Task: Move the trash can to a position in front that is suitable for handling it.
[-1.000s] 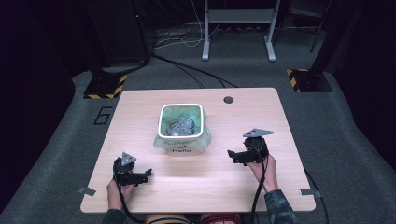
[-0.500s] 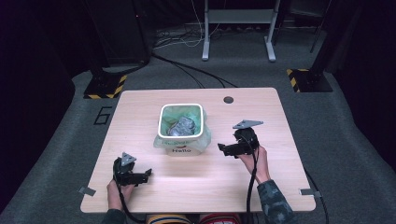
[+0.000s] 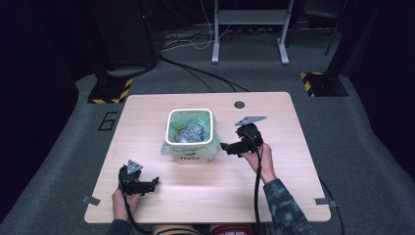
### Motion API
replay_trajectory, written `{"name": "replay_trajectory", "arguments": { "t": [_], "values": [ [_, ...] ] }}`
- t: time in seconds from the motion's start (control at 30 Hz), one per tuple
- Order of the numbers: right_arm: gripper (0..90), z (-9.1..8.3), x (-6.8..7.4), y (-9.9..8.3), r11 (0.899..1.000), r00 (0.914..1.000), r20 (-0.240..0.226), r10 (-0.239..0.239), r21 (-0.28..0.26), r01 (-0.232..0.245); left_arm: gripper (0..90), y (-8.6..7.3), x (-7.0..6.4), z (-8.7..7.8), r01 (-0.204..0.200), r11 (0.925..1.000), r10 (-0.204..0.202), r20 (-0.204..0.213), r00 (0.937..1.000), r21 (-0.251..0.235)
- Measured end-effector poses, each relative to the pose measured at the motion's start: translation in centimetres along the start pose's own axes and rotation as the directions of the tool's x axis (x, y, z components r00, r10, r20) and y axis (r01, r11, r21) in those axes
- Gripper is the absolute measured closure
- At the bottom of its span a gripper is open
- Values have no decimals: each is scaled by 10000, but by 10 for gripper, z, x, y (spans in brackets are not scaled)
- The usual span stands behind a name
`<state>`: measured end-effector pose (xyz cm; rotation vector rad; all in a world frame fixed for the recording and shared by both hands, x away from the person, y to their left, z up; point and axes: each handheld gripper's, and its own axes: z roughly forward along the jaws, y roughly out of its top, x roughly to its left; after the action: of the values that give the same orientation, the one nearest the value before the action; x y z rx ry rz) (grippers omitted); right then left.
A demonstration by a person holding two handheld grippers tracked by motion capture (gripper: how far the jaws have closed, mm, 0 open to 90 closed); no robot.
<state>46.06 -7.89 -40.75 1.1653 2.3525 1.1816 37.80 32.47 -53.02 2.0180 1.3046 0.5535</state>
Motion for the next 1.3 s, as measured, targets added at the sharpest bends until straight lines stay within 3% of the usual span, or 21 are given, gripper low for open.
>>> {"name": "replay_trajectory", "arguments": {
  "t": [0.43, 0.6, 1.0, 1.3],
  "values": [
    [137, 13, 2, 33, 9998, 9998, -168, -130, -154, 128, 63, 0, 0, 0, 14, 10000, -14, -10, 10000, -15],
    [170, 27, 4, 49, 9997, 9997, -78, -212, -100, 212, 70, 0, 0, 0, -17, 10000, 17, -1, 10000, -37],
    [198, 49, 7, 62, 9991, 9993, 46, -377, 210, 376, 73, 0, 0, 0, 30, 10000, -30, -27, 10000, -52],
    [339, 70, 6, 71, 9978, 9994, 27, -343, 562, 340, 82, 0, 0, -1, 20, 10000, -21, -45, 10000, -76]
  ]
}}
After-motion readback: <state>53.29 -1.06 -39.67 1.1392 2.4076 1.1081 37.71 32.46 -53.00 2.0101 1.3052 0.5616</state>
